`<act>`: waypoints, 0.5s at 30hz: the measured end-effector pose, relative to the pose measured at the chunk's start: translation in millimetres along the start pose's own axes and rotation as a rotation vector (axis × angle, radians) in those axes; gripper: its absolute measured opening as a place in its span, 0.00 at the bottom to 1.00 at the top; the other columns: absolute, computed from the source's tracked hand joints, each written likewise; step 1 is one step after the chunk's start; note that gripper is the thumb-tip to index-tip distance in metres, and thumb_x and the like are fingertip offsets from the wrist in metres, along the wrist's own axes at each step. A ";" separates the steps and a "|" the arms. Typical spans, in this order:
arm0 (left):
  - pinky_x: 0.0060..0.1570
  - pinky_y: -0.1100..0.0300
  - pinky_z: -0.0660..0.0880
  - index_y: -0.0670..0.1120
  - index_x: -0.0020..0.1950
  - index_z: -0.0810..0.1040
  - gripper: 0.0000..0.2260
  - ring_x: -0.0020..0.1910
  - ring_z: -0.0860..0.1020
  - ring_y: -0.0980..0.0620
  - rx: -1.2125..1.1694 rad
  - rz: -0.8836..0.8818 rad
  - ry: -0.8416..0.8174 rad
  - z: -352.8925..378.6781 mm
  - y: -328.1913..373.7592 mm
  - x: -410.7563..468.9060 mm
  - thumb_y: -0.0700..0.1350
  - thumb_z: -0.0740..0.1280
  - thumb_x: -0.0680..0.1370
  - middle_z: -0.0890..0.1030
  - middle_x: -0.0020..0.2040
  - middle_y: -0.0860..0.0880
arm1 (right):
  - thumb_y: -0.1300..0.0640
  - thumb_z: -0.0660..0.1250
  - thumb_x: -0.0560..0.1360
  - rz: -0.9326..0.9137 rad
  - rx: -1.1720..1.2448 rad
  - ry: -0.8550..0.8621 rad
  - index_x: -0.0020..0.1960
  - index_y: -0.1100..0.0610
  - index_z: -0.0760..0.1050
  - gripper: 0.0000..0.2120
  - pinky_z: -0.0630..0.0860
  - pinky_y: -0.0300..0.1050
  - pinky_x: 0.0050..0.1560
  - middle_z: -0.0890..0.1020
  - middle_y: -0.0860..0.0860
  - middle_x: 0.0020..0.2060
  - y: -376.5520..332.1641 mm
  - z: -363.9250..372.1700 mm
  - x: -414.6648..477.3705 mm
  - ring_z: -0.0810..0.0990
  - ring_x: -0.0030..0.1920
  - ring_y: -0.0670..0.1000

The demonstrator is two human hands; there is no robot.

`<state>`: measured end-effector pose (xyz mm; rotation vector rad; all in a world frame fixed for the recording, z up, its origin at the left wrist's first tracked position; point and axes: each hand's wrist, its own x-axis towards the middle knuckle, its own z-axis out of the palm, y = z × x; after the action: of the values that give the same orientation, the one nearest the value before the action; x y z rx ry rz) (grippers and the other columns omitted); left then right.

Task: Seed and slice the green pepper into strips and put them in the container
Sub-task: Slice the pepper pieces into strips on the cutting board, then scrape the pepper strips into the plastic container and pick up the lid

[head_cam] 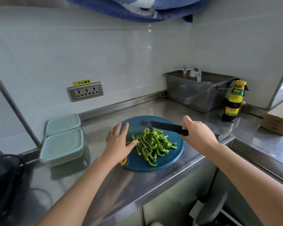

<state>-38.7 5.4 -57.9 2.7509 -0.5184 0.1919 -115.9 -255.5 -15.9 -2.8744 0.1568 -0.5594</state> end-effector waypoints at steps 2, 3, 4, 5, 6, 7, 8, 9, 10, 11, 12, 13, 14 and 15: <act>0.71 0.51 0.58 0.48 0.77 0.48 0.29 0.74 0.59 0.44 -0.124 -0.066 -0.016 -1.5 -7.2 3.7 0.53 0.57 0.80 0.55 0.77 0.44 | 0.56 0.69 0.72 0.094 0.060 -0.001 0.45 0.58 0.63 0.15 0.72 0.51 0.35 0.77 0.54 0.37 8.2 3.8 1.2 0.75 0.38 0.59; 0.67 0.52 0.65 0.47 0.77 0.50 0.27 0.69 0.67 0.44 -0.156 -0.086 -0.023 -1.9 -10.8 5.0 0.49 0.56 0.81 0.61 0.75 0.45 | 0.55 0.70 0.72 0.133 0.083 -0.002 0.46 0.58 0.63 0.16 0.72 0.51 0.36 0.77 0.54 0.38 11.9 6.3 2.1 0.74 0.39 0.58; 0.62 0.53 0.69 0.47 0.77 0.51 0.25 0.64 0.72 0.45 -0.169 -0.100 -0.030 -2.5 -14.1 5.9 0.45 0.56 0.81 0.66 0.73 0.45 | 0.53 0.70 0.72 0.165 0.104 -0.003 0.46 0.58 0.63 0.16 0.71 0.50 0.37 0.77 0.54 0.39 15.3 9.3 3.6 0.73 0.40 0.58; 0.58 0.55 0.72 0.46 0.77 0.52 0.25 0.59 0.76 0.46 -0.175 -0.109 -0.037 -2.5 -17.4 6.3 0.42 0.55 0.81 0.69 0.71 0.46 | 0.53 0.69 0.73 0.186 0.123 -0.005 0.47 0.59 0.63 0.16 0.70 0.49 0.37 0.76 0.55 0.39 17.8 12.0 5.4 0.72 0.40 0.58; 0.55 0.56 0.73 0.47 0.77 0.53 0.24 0.54 0.77 0.47 -0.178 -0.116 -0.043 -1.9 -20.4 6.3 0.40 0.55 0.81 0.72 0.69 0.47 | 0.52 0.68 0.74 0.196 0.135 -0.013 0.47 0.59 0.63 0.15 0.70 0.49 0.38 0.76 0.55 0.39 20.1 14.4 7.4 0.72 0.40 0.58; 0.51 0.59 0.73 0.47 0.76 0.54 0.24 0.50 0.78 0.49 -0.181 -0.118 -0.045 -0.8 -23.2 6.0 0.39 0.55 0.81 0.73 0.68 0.49 | 0.53 0.66 0.74 0.196 0.143 -0.025 0.48 0.60 0.63 0.14 0.70 0.49 0.39 0.75 0.56 0.39 22.1 16.9 10.3 0.72 0.41 0.59; 0.47 0.62 0.72 0.47 0.76 0.55 0.24 0.45 0.77 0.52 -0.180 -0.120 -0.045 0.6 -25.8 5.6 0.38 0.56 0.80 0.74 0.67 0.50 | 0.54 0.65 0.75 0.198 0.150 -0.039 0.48 0.60 0.63 0.13 0.70 0.50 0.39 0.75 0.56 0.39 23.9 19.0 13.1 0.72 0.41 0.59; 0.44 0.65 0.71 0.48 0.76 0.56 0.24 0.41 0.76 0.54 -0.178 -0.118 -0.042 1.9 -27.6 4.8 0.38 0.56 0.80 0.74 0.67 0.51 | 0.55 0.65 0.75 0.204 0.157 -0.050 0.49 0.61 0.63 0.13 0.70 0.50 0.40 0.75 0.56 0.39 26.0 21.5 16.3 0.72 0.41 0.59; 0.42 0.66 0.69 0.48 0.76 0.57 0.24 0.38 0.74 0.56 -0.175 -0.116 -0.038 3.1 -28.9 4.2 0.38 0.57 0.80 0.74 0.67 0.52 | 0.56 0.64 0.75 0.217 0.161 -0.057 0.49 0.61 0.63 0.12 0.70 0.50 0.40 0.74 0.56 0.40 28.8 24.6 19.5 0.72 0.41 0.59; 0.41 0.68 0.68 0.48 0.75 0.57 0.24 0.37 0.73 0.56 -0.172 -0.113 -0.035 4.0 -29.8 4.4 0.38 0.57 0.80 0.74 0.67 0.53 | 0.58 0.64 0.75 0.235 0.159 -0.059 0.49 0.60 0.62 0.11 0.70 0.50 0.40 0.75 0.56 0.40 31.5 28.1 22.9 0.72 0.41 0.59; 0.40 0.68 0.68 0.49 0.75 0.57 0.24 0.37 0.74 0.56 -0.168 -0.110 -0.036 3.8 -30.1 4.1 0.38 0.57 0.80 0.74 0.67 0.53 | 0.59 0.64 0.75 0.254 0.151 -0.058 0.49 0.60 0.62 0.11 0.70 0.49 0.39 0.76 0.57 0.42 34.5 32.3 25.9 0.72 0.41 0.59; 0.41 0.68 0.69 0.49 0.76 0.57 0.24 0.39 0.75 0.54 -0.163 -0.107 -0.038 2.8 -29.7 3.8 0.39 0.56 0.80 0.74 0.67 0.53 | 0.61 0.64 0.74 0.268 0.139 -0.057 0.48 0.59 0.61 0.11 0.70 0.49 0.39 0.77 0.58 0.43 37.1 36.9 28.8 0.72 0.41 0.59; 0.43 0.65 0.71 0.49 0.76 0.57 0.24 0.42 0.77 0.52 -0.154 -0.104 -0.043 1.4 -28.6 3.2 0.39 0.56 0.80 0.74 0.67 0.53 | 0.62 0.64 0.74 0.280 0.129 -0.056 0.48 0.59 0.61 0.11 0.69 0.49 0.39 0.77 0.60 0.44 39.4 41.4 31.3 0.72 0.42 0.59; 0.46 0.63 0.72 0.50 0.76 0.57 0.24 0.46 0.78 0.51 -0.144 -0.101 -0.049 -0.1 -27.5 2.1 0.40 0.56 0.80 0.74 0.67 0.53 | 0.62 0.64 0.75 0.291 0.122 -0.057 0.48 0.59 0.61 0.11 0.69 0.48 0.39 0.78 0.60 0.46 41.2 45.2 33.4 0.73 0.44 0.60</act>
<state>-26.5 28.8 -65.6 2.6386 -0.3879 0.0603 -70.6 -292.0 -54.1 -2.6784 0.5026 -0.4145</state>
